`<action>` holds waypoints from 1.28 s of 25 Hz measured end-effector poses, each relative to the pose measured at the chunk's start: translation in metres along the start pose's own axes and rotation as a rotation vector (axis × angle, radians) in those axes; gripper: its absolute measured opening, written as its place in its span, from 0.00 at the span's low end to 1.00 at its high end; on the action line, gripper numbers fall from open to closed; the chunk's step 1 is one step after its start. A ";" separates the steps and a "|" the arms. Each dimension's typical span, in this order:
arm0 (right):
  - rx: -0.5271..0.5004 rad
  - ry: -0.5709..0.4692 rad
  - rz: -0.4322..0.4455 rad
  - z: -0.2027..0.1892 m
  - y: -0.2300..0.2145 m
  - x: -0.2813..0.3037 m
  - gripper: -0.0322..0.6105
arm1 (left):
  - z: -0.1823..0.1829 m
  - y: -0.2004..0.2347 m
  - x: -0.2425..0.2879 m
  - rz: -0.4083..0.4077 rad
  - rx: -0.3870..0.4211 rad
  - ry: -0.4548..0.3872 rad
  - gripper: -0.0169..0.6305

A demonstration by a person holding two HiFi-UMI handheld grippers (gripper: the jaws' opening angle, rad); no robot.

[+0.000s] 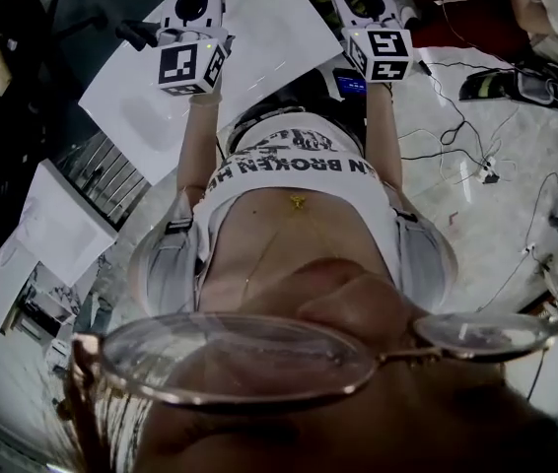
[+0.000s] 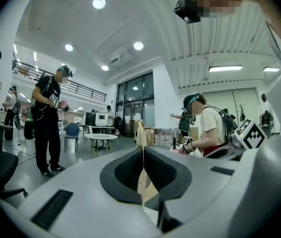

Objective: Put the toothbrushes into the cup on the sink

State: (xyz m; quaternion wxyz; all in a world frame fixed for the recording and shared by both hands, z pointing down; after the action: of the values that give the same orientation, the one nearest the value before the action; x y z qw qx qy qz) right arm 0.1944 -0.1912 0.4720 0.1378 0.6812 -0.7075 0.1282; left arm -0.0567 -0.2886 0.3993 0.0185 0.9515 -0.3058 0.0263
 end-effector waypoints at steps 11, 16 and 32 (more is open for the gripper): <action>0.040 0.027 -0.065 -0.007 -0.011 -0.011 0.30 | -0.028 0.022 0.050 -0.032 0.089 0.027 0.05; 0.056 0.043 -0.072 -0.012 -0.014 -0.013 0.30 | -0.062 0.028 0.071 -0.032 0.118 0.091 0.05; 0.048 0.048 -0.046 -0.016 -0.007 -0.006 0.30 | -0.132 0.027 0.080 -0.085 -0.007 0.241 0.06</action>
State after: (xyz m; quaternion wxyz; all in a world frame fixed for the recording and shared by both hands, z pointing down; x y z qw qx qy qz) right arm 0.2023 -0.1802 0.4843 0.1413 0.6971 -0.6849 0.1580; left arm -0.0127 -0.3499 0.5362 0.0595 0.9535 -0.2610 0.1386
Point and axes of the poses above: the fingertips, and each gripper's own axes: x forward along the fingers, y to its left, z out of its top, the point moved 8 cm from there along -x, backward along the fingers, and after that the axes turned 6 degrees about -z, right-handed, at the moved point
